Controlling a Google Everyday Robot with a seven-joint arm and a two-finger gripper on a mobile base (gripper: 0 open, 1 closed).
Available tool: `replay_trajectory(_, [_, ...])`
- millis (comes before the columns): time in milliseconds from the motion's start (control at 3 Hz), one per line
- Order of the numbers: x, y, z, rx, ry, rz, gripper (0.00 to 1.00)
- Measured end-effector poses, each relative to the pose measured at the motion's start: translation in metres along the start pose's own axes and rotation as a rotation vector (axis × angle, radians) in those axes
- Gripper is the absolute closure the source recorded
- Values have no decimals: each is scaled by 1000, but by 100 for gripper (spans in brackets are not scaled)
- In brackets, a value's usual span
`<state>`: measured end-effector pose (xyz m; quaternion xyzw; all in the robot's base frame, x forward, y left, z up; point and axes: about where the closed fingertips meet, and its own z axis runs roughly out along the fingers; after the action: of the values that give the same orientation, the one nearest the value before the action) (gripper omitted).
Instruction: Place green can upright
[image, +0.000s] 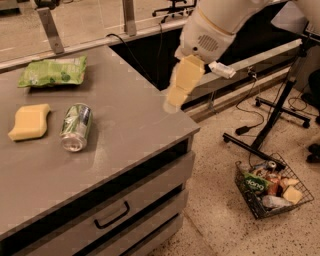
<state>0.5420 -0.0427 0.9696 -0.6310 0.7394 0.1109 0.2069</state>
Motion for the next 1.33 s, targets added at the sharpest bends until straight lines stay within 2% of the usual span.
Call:
replay_trajectory(333, [-33,-3,21,-34,54,93,0])
replay_trajectory(667, [-58,0,39,16,151,90,0])
replay_trajectory(1000, [-59,0,39,16,147,90,0])
replay_trajectory(1333, [-72,-1,52,-20,138,24,0])
